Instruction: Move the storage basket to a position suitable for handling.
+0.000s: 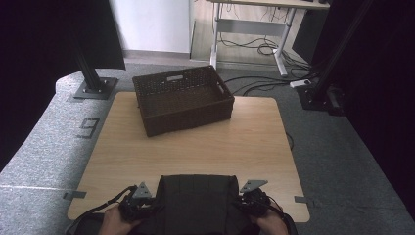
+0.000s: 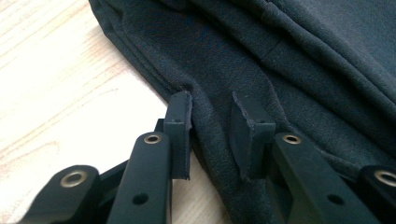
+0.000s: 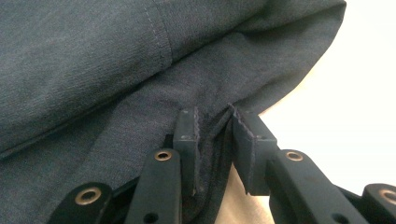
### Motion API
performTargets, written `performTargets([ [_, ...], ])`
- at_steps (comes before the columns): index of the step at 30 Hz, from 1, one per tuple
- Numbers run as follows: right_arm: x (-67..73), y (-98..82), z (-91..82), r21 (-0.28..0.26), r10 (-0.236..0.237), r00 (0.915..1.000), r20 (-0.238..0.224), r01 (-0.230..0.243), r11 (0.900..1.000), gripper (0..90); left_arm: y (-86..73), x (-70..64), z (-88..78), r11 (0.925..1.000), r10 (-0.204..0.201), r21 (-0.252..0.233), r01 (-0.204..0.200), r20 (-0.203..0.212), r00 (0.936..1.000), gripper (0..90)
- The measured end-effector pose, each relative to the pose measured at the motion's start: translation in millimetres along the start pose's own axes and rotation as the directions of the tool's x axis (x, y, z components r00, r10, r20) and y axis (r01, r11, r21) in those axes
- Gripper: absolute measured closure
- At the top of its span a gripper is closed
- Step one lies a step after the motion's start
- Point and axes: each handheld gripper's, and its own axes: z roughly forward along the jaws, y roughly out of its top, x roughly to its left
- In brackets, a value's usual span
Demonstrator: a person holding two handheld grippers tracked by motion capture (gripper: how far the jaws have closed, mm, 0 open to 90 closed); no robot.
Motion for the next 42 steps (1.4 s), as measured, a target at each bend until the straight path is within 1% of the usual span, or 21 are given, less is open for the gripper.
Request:
performTargets([
  [3, 0.9, -1.4, -1.4, 0.005, -0.002, 1.0000, -0.009, 0.002, 1.000, 69.9, -0.7, -0.8, -0.8, 1.0000, 0.007, 0.004, -0.007, 0.003, 1.0000, 65.4],
  [6, -3.3, -1.2, -4.8, -0.007, 0.012, 0.9999, -0.011, -0.012, 1.000, 58.6, 2.8, 6.2, -3.3, 0.9999, -0.012, 0.008, 0.012, 0.023, 0.9997, 55.0],
  [7, -3.3, -1.2, -4.8, -0.007, 0.012, 0.9999, -0.011, -0.012, 1.000, 58.6, 2.8, 6.2, -3.3, 0.9999, -0.012, 0.008, 0.012, 0.023, 0.9997, 50.4],
  [8, -5.8, -0.4, -6.7, -0.018, 0.018, 0.9998, -0.010, -0.018, 1.000, 55.7, 5.4, 10.9, -4.8, 0.9994, -0.034, 0.004, 0.034, 0.040, 0.9986, 50.4],
  [10, -13.6, 3.3, -12.5, -0.057, 0.028, 0.9996, 0.003, -0.028, 0.998, 48.5, 11.8, 21.8, -7.9, 0.9967, -0.071, -0.034, 0.073, 0.054, 0.9960, 41.4],
  [13, -21.7, 8.6, -17.1, -0.087, 0.024, 0.9987, 0.045, -0.020, 0.996, 41.5, 16.8, 29.6, -9.9, 0.9948, -0.077, -0.064, 0.079, 0.033, 0.9965, 33.5],
  [14, -21.7, 8.6, -17.1, -0.087, 0.024, 0.9987, 0.045, -0.020, 0.996, 41.5, 19.5, 33.4, -10.4, 0.9939, -0.080, -0.074, 0.081, 0.019, 0.9966, 33.5],
  [16, -31.0, 13.5, -19.8, -0.111, 0.037, 0.9959, 0.083, -0.027, 0.993, 34.9, 27.3, 47.3, -11.5, 0.9899, -0.101, -0.101, 0.100, -0.004, 0.9949, 28.8],
  [18, -38.0, 16.0, -20.4, -0.123, 0.054, 0.9942, 0.093, -0.043, 0.992, 31.0, 30.3, 52.2, -11.8, 0.9881, -0.111, -0.109, 0.108, -0.016, 0.9937, 25.4],
  [20, -41.4, 17.0, -20.5, -0.131, 0.063, 0.9929, 0.101, -0.049, 0.990, 29.4, 37.0, 61.8, -13.4, 0.9856, -0.121, -0.124, 0.115, -0.045, 0.9916, 25.3],
  [23, -54.0, 19.4, -19.6, -0.152, 0.079, 0.9902, 0.115, -0.061, 0.986, 26.6, 54.1, 78.0, -16.3, 0.9839, -0.130, -0.135, 0.117, -0.090, 0.9875, 21.7],
  [24, -54.0, 19.4, -19.6, -0.152, 0.079, 0.9902, 0.115, -0.061, 0.986, 26.6, 54.1, 78.0, -16.3, 0.9839, -0.130, -0.135, 0.117, -0.090, 0.9875, 20.6],
  [25, -59.9, 20.2, -17.9, -0.150, 0.093, 0.9876, 0.127, -0.074, 0.986, 24.9, 60.0, 82.4, -17.4, 0.9838, -0.130, -0.137, 0.115, -0.101, 0.9864, 20.2],
  [27, -61.9, 20.2, -17.2, -0.151, 0.096, 0.9866, 0.132, -0.076, 0.986, 24.4, 69.4, 89.2, -19.4, 0.9841, -0.125, -0.141, 0.107, -0.126, 0.9841, 19.1],
  [30, -71.5, 19.0, -12.7, -0.168, 0.141, 0.9796, 0.143, -0.116, 0.979, 19.6, 86.4, 100.7, -23.9, 0.9823, -0.127, -0.158, 0.101, -0.169, 0.9774, 18.3],
  [31, -71.5, 19.0, -12.7, -0.168, 0.141, 0.9796, 0.143, -0.116, 0.979, 19.6, 86.4, 100.7, -23.9, 0.9823, -0.127, -0.158, 0.101, -0.169, 0.9774, 18.3],
  [32, -75.8, 16.7, -9.8, -0.174, 0.161, 0.9747, 0.155, -0.133, 0.976, 16.4, 94.6, 107.0, -26.5, 0.9799, -0.133, -0.172, 0.102, -0.182, 0.9743, 18.3],
  [36, -81.3, 10.8, -5.6, -0.168, 0.184, 0.9685, 0.168, -0.156, 0.973, 13.9, 109.2, 120.3, -30.6, 0.9755, -0.153, -0.186, 0.118, -0.187, 0.9704, 18.7],
  [40, -85.5, 3.9, -0.2, -0.153, 0.197, 0.9663, 0.165, -0.172, 0.973, 14.4, 120.5, 129.4, -32.8, 0.9751, -0.157, -0.188, 0.118, -0.205, 0.9661, 20.3],
  [41, -86.2, 2.2, 1.0, -0.151, 0.198, 0.9671, 0.160, -0.174, 0.973, 14.8, 129.1, 135.0, -34.6, 0.9758, -0.156, -0.185, 0.116, -0.222, 0.9625, 20.5],
  [42, -86.7, 0.6, 2.0, -0.148, 0.201, 0.9664, 0.160, -0.177, 0.973, 15.2, 133.7, 138.1, -36.1, 0.9758, -0.157, -0.185, 0.117, -0.222, 0.9623, 21.2],
])
